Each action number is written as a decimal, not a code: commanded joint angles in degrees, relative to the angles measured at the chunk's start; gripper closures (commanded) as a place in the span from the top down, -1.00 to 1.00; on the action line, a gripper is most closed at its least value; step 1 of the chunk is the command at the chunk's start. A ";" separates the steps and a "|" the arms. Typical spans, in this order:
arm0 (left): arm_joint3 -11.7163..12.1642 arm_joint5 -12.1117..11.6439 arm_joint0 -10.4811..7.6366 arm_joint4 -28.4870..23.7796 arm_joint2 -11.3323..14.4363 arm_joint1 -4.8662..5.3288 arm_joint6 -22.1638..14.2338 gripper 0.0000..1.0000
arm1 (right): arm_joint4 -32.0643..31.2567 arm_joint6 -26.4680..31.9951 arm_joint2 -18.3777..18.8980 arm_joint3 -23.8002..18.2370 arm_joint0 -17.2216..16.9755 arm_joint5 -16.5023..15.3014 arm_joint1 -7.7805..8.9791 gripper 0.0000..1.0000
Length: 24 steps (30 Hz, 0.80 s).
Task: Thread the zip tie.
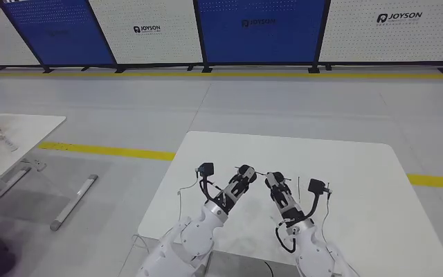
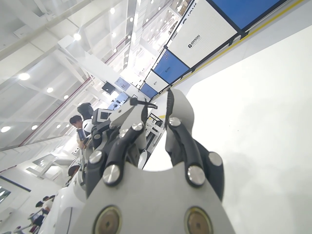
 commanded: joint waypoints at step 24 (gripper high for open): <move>-0.23 -1.08 0.54 -0.40 0.18 -0.02 -0.79 -1.00 | 0.93 4.20 0.11 0.80 1.33 -1.20 0.16 -1.00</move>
